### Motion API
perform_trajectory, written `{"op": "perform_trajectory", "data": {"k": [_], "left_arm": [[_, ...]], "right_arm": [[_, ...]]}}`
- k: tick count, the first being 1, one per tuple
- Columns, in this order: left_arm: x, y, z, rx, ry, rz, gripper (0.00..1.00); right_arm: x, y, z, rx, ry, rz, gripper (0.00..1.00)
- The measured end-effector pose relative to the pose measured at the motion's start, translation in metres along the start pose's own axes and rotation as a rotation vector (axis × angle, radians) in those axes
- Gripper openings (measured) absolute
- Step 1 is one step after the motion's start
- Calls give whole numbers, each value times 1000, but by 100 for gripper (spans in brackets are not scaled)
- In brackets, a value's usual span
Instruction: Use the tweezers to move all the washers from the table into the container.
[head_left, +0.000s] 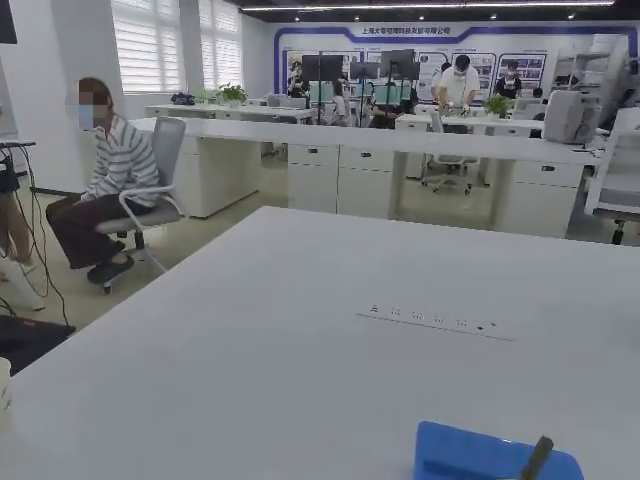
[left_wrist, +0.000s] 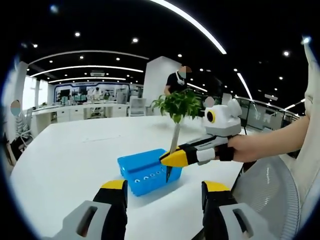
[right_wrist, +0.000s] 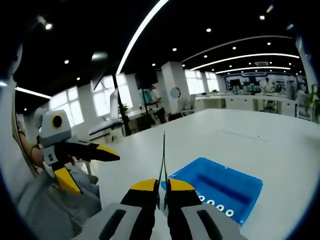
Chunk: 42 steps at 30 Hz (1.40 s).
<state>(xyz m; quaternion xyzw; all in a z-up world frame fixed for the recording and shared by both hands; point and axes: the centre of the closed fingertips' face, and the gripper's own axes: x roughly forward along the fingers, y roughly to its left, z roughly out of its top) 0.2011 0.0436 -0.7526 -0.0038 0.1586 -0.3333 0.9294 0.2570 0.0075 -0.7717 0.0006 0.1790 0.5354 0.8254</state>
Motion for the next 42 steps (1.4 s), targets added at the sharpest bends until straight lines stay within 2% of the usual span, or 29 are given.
{"op": "perform_trajectory", "data": {"k": [3,8,12,13,15,18,21,24,27,29,30,31,33,35,38,40,41,42], "left_arm": [[1,-5,-4,-10,23,-36,57],[1,-14,-8,-65,47,-114,44],[1,-19,-8,-101,57,-161,39],[2,-22,-9,-129,66,-186,37],[3,-29,-12,-145,90,-236,36],[4,-36,-10,-141,86,-298,29],[2,-47,-5,-145,88,-383,19],[3,-56,2,-124,92,-443,12],[6,-62,12,-77,89,-488,11],[8,-68,14,4,110,-522,11],[9,-70,11,67,137,-534,11],[10,-71,10,106,151,-536,11],[13,-75,12,182,143,-546,10],[14,-78,15,163,133,-550,9],[17,-78,11,185,149,-554,8],[16,-78,9,210,156,-563,2],[16,-76,11,228,138,-565,0],[15,-75,11,221,142,-572,0]], "right_arm": [[-10,9,-15,-23,40,26,4],[-20,16,-25,-42,69,33,4],[-25,30,-34,-80,113,86,4],[-27,34,-35,-82,119,97,4],[-30,40,-38,-98,143,121,4],[-34,47,-38,-114,148,148,3],[-38,53,-38,-90,143,209,3],[-40,55,-41,-88,158,238,3],[-42,62,-47,-111,195,291,3],[-42,68,-53,-139,229,330,3],[-42,73,-56,-156,243,345,3],[-41,74,-57,-174,249,351,3],[-39,78,-60,-190,261,363,3],[-40,79,-68,-246,315,383,3],[-37,82,-69,-268,324,392,3],[-36,80,-68,-278,330,391,3],[-35,78,-69,-296,344,387,3],[-35,75,-70,-318,358,377,3]]}}
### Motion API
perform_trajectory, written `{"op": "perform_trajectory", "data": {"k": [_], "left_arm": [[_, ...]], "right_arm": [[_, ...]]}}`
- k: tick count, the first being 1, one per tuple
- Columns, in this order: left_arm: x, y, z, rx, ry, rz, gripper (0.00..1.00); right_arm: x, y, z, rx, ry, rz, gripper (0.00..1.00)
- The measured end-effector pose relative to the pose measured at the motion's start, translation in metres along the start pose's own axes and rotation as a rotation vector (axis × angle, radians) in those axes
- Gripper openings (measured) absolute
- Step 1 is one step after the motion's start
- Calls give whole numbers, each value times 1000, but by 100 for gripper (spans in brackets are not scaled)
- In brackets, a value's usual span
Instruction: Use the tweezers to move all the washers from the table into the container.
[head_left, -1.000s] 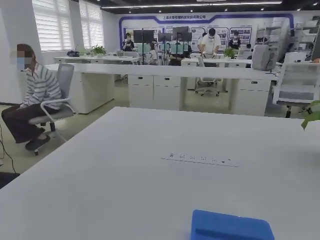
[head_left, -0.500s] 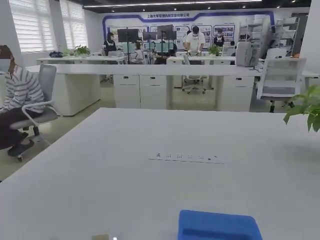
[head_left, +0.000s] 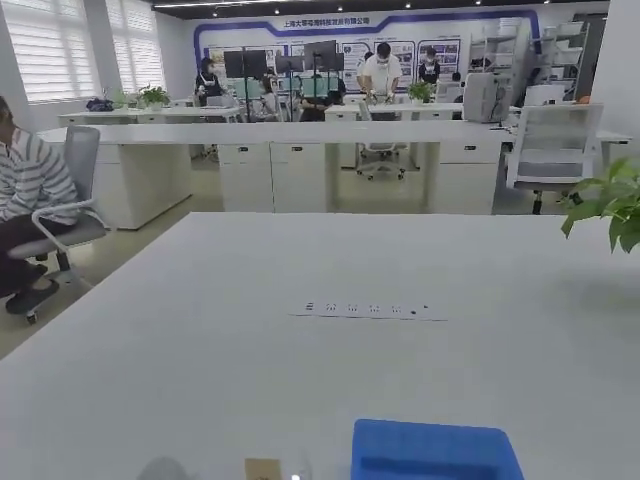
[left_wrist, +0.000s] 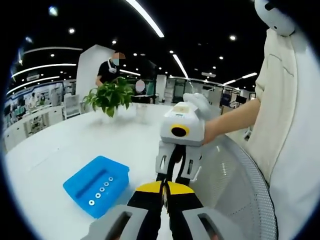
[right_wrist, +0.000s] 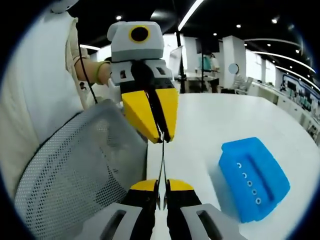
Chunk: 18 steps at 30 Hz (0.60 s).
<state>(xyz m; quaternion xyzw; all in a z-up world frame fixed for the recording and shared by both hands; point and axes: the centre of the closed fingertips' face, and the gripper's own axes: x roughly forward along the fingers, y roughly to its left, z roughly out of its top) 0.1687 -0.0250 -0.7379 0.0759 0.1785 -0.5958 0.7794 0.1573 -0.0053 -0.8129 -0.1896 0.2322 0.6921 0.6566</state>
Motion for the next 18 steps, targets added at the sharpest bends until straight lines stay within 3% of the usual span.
{"op": "perform_trajectory", "data": {"k": [2,7,10,12,15,17,18], "left_arm": [[-1,2,-9,-7,53,-19,0],[0,7,-15,70,98,-23,0],[4,7,-15,58,104,-38,7],[5,5,-20,81,133,-52,0],[8,5,-28,115,175,-49,0],[7,7,-36,128,217,-41,0],[6,11,-46,142,269,-30,0]], "right_arm": [[0,-3,-5,-38,38,-5,3],[1,-10,-13,-103,115,-15,3],[3,-11,-14,-119,130,-6,3],[4,-11,-16,-130,140,-6,3],[5,-14,-22,-136,164,-12,3],[6,-17,-26,-125,179,-25,4],[6,-22,-32,-122,198,-46,5]]}}
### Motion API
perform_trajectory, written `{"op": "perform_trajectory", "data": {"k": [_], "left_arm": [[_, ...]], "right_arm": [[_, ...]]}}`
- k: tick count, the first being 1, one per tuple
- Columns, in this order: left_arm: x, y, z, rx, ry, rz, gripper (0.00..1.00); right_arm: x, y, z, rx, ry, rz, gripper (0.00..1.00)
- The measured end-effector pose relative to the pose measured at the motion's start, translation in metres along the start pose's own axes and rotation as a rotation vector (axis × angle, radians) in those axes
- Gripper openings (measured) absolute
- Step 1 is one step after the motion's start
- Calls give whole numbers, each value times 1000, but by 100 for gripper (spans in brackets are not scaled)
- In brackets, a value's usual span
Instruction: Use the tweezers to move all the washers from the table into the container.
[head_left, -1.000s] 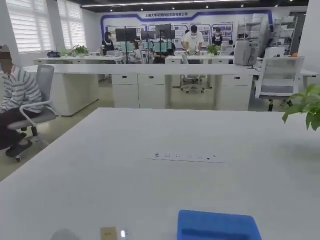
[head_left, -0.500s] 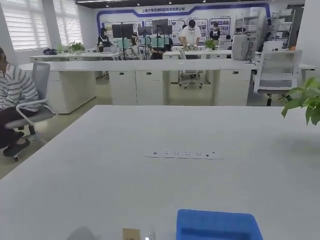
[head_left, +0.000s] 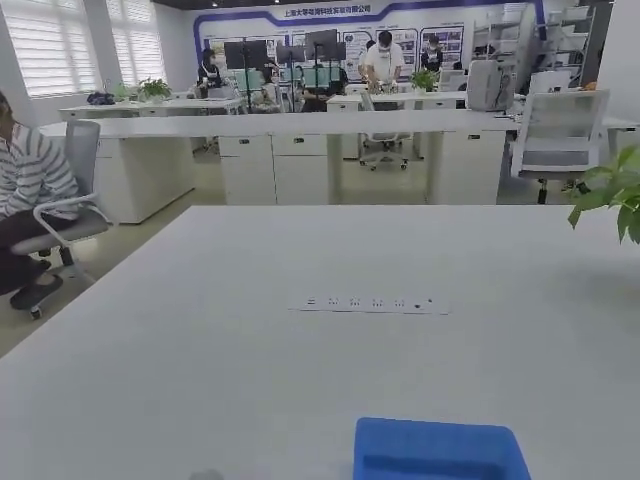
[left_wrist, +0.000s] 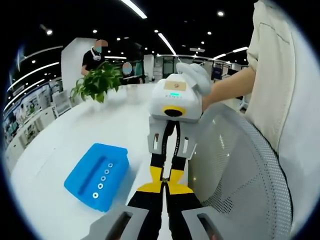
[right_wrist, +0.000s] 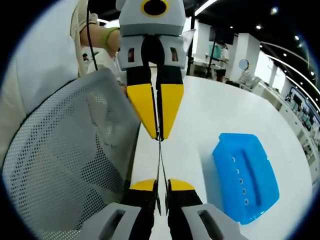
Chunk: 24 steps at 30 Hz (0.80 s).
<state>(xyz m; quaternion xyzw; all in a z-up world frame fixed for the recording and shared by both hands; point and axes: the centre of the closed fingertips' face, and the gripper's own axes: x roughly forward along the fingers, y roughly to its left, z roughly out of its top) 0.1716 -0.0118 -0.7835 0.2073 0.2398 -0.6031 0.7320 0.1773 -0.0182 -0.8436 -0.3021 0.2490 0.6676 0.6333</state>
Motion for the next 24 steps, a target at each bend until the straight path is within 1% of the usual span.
{"op": "perform_trajectory", "data": {"k": [1,2,3,4,6,8,9,11,14,16,17,18,19,20,21,23,24], "left_arm": [[2,2,-6,8,25,7,0],[4,3,-12,21,47,9,0],[7,4,-15,16,54,6,0],[11,3,-22,-4,75,-7,0],[16,4,-29,-4,92,-18,0],[20,4,-42,0,156,-37,0],[22,6,-46,18,172,-32,0],[24,6,-49,14,183,-43,0],[26,7,-56,5,211,-58,0],[27,10,-60,-8,231,-61,0],[28,11,-62,-16,246,-68,0],[29,12,-64,-14,256,-68,0],[31,13,-68,-18,282,-76,0],[32,14,-70,-17,295,-78,0],[33,15,-73,-21,315,-75,0],[36,17,-76,-30,341,-78,0],[37,16,-80,-27,369,-82,0]], "right_arm": [[1,-4,-4,-4,8,-25,5],[3,-4,-5,0,7,-27,6],[5,-5,-7,6,9,-28,6],[7,-4,-10,19,21,-21,6],[12,-3,-16,12,40,-18,6],[15,-2,-21,7,49,-17,6],[15,-2,-21,9,48,-19,6],[15,-3,-23,35,35,-24,8],[10,-4,-22,39,5,-52,16],[2,-4,-16,75,-55,-81,20],[-5,-2,-11,100,-103,-89,22],[-11,-1,-9,130,-133,-93,23],[-22,0,-8,168,-167,-109,26],[-31,-2,-8,179,-185,-134,31],[-45,-5,-8,202,-217,-182,35],[-66,-10,-11,236,-250,-244,45],[-82,-16,-14,263,-275,-305,49]]}}
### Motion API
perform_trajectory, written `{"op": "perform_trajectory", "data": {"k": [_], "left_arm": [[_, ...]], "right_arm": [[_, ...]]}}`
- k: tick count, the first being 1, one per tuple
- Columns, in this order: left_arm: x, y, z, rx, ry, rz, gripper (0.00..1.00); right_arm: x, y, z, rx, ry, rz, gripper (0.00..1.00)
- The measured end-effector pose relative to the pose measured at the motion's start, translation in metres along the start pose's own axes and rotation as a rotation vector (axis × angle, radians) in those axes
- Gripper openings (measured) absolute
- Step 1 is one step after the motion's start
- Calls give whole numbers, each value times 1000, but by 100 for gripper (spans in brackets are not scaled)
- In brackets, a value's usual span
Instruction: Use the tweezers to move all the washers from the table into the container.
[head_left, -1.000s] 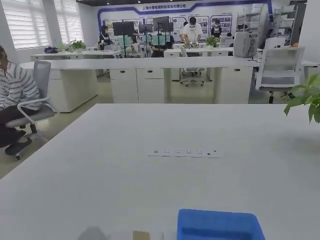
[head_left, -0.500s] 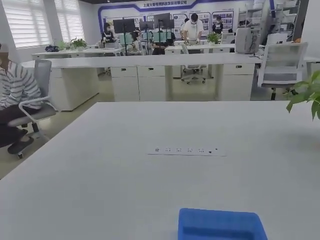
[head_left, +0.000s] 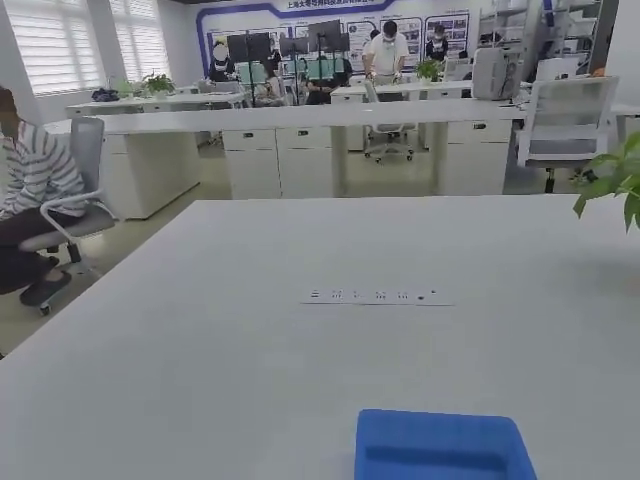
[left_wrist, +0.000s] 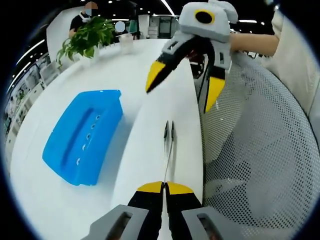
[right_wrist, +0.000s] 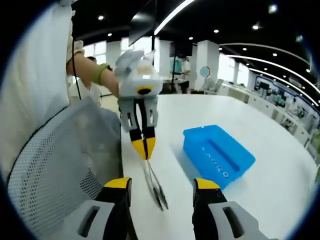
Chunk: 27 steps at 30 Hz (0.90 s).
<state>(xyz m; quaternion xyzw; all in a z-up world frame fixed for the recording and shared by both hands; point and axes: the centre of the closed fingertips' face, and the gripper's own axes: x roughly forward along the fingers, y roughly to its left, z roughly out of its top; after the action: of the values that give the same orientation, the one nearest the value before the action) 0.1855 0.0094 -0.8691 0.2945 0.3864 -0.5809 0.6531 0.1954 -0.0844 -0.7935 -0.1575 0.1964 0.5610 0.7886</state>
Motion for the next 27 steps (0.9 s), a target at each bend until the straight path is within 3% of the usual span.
{"op": "perform_trajectory", "data": {"k": [2,3,5,8,11,14,15,16,17,19,21,22,23,24,25,27], "left_arm": [[3,1,-2,30,34,7,0],[4,0,-3,34,51,3,0],[8,-1,-6,37,86,2,0],[11,-4,-7,57,117,-3,0],[10,-4,-5,13,95,-9,0],[9,-3,-7,-16,79,-1,0],[8,-2,-8,-28,76,11,0],[6,1,-10,-54,63,37,0],[4,-2,-12,-89,51,28,0],[-5,-4,-11,-191,-23,30,0],[-22,2,-6,-302,-140,90,5],[-34,5,-3,-369,-226,128,9],[-45,9,-1,-410,-289,172,14],[-60,16,1,-473,-379,243,21],[-72,21,1,-514,-438,295,32],[-95,28,-7,-585,-512,418,46]], "right_arm": [[-22,-21,6,59,-40,-96,53],[-27,-25,10,53,-60,-115,55],[-51,-42,19,24,-102,-208,61],[-73,-55,29,74,-200,-299,71],[-85,-63,31,138,-293,-377,82],[-85,-66,32,173,-345,-415,85],[-84,-66,32,180,-346,-420,85],[-82,-66,29,160,-304,-418,85],[-84,-69,28,121,-284,-442,83],[-84,-72,23,110,-258,-459,80],[-87,-75,18,148,-257,-477,79],[-91,-79,17,162,-271,-495,80],[-93,-81,19,172,-285,-507,80],[-96,-84,19,188,-300,-517,81],[-97,-85,19,199,-307,-522,82],[-98,-87,18,211,-312,-530,83]]}}
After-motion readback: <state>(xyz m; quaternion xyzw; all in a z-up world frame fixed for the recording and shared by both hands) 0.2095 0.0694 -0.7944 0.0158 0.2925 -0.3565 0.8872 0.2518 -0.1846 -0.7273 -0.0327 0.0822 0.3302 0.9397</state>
